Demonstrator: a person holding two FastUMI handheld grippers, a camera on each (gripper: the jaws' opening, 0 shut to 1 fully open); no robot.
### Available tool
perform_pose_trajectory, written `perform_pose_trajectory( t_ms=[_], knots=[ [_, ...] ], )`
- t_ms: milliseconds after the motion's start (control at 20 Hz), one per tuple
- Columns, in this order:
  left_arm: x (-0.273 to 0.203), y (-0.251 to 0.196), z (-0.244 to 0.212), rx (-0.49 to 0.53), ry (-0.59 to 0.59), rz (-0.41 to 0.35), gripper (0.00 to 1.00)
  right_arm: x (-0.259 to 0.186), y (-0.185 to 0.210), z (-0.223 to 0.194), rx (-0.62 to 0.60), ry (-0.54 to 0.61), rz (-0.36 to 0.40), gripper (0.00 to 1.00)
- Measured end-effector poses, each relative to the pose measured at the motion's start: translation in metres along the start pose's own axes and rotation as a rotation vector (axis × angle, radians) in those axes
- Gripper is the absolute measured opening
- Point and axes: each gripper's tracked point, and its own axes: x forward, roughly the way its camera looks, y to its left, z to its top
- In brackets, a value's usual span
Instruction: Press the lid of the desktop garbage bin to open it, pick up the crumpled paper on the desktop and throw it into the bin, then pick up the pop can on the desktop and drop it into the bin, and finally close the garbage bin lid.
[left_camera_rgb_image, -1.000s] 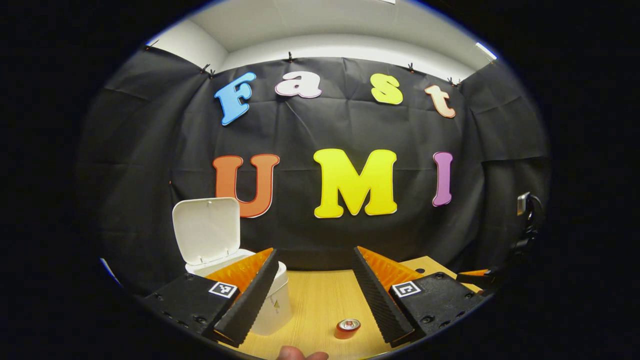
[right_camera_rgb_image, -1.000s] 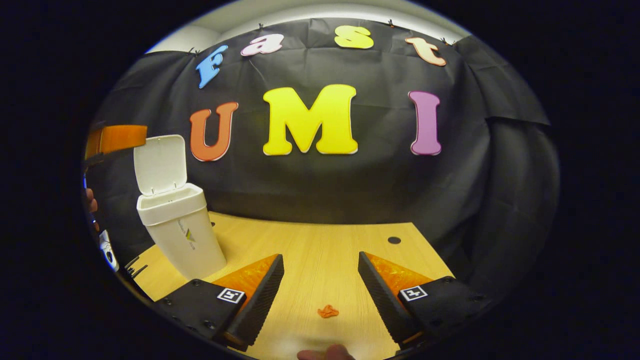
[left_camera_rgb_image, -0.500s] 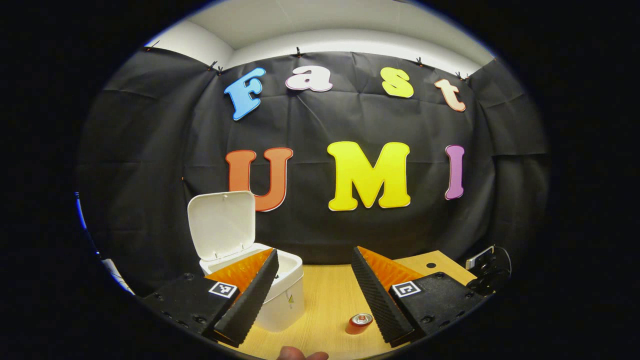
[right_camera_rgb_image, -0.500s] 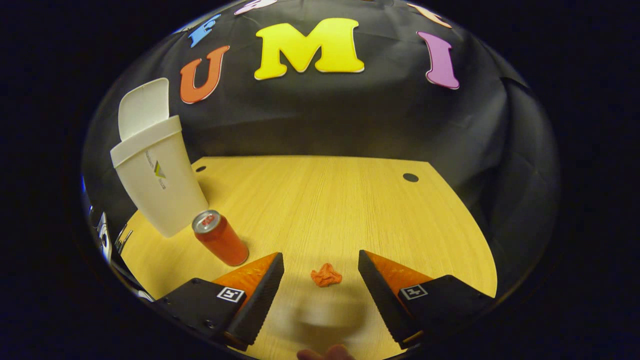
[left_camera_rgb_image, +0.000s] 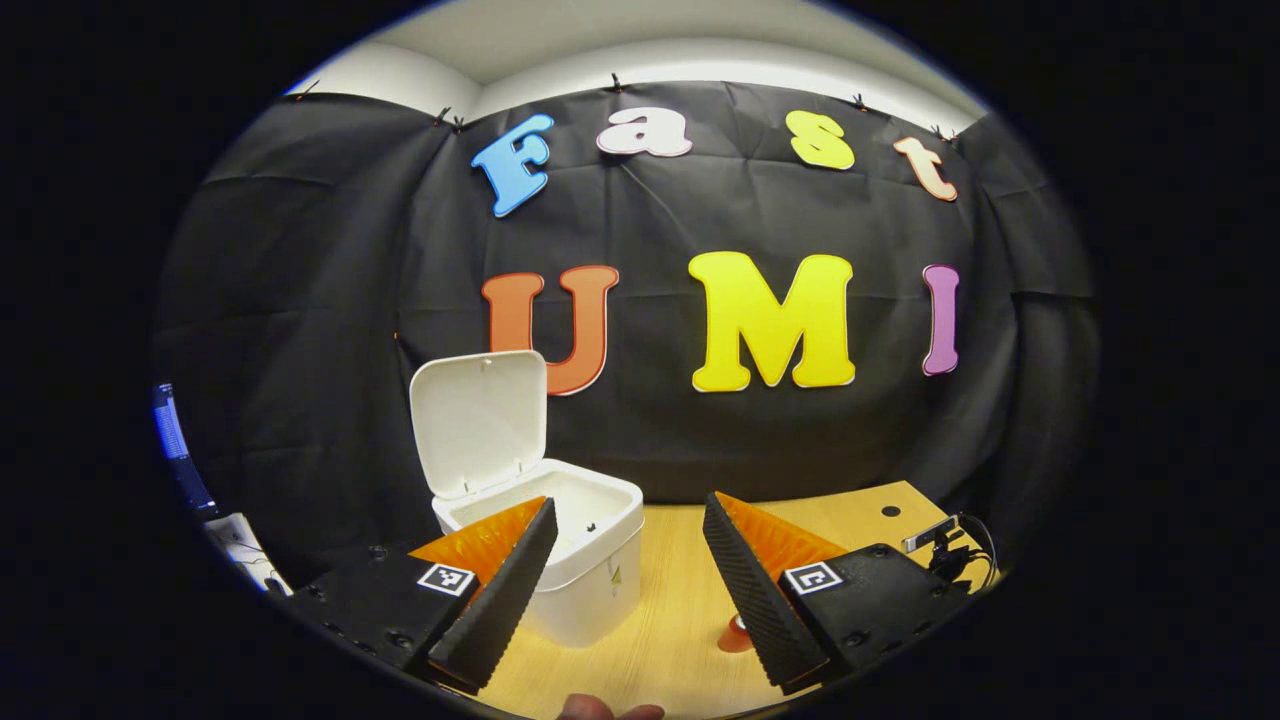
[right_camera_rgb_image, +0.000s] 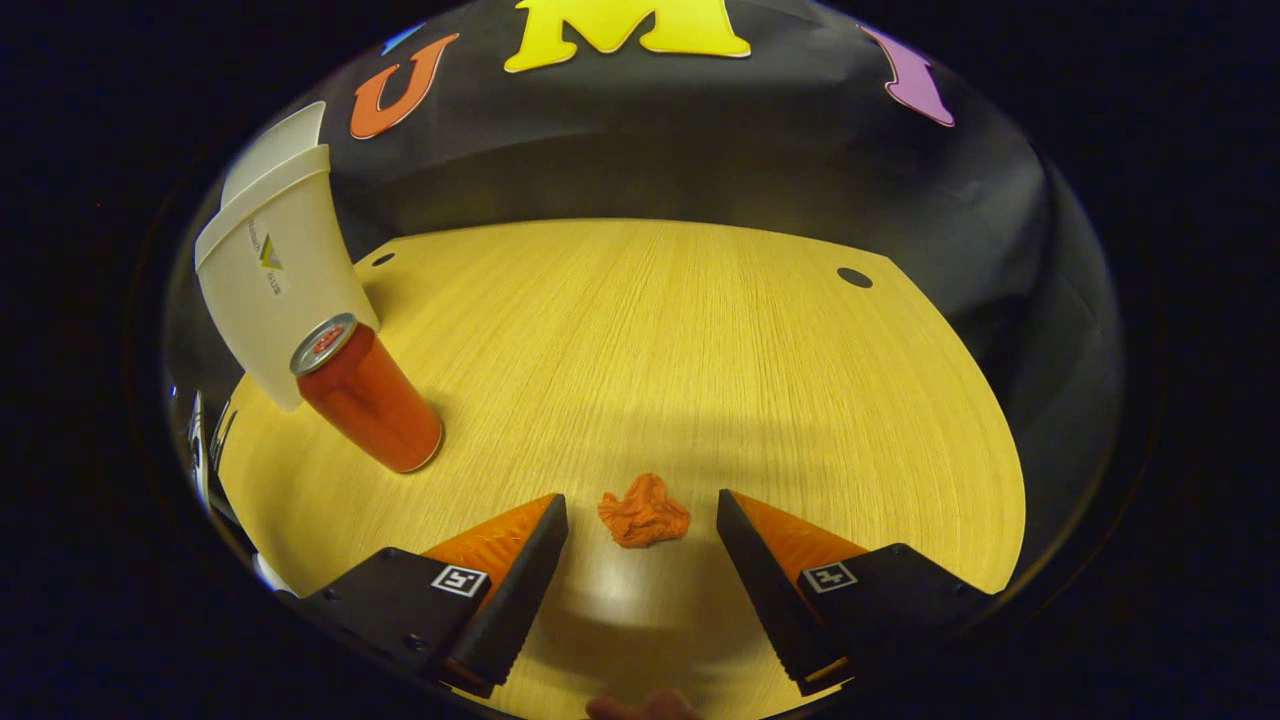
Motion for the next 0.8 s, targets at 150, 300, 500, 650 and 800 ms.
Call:
perform_pose_trajectory(
  t_ms=[150, 300, 500, 650, 800],
  knots=[
    [-0.003, 0.001, -0.001, -0.008, 0.003, 0.007, 0.96, 0.005, -0.001, -0.006, 0.004, 0.041, 0.001, 0.96],
    [-0.003, 0.002, 0.003, 0.006, -0.010, 0.010, 0.96, 0.011, -0.001, -0.003, -0.015, 0.032, 0.009, 0.91],
    [-0.004, 0.000, -0.001, 0.005, 0.003, 0.004, 0.97, 0.012, -0.004, -0.003, 0.013, 0.039, -0.007, 0.63],
    [-0.004, 0.001, -0.003, -0.001, 0.010, 0.009, 0.97, 0.012, -0.004, -0.003, 0.000, 0.048, -0.008, 0.58],
    [-0.005, 0.000, 0.000, -0.001, 0.006, 0.010, 0.97, 0.012, -0.006, -0.002, -0.003, 0.049, -0.012, 0.43]
  ],
)
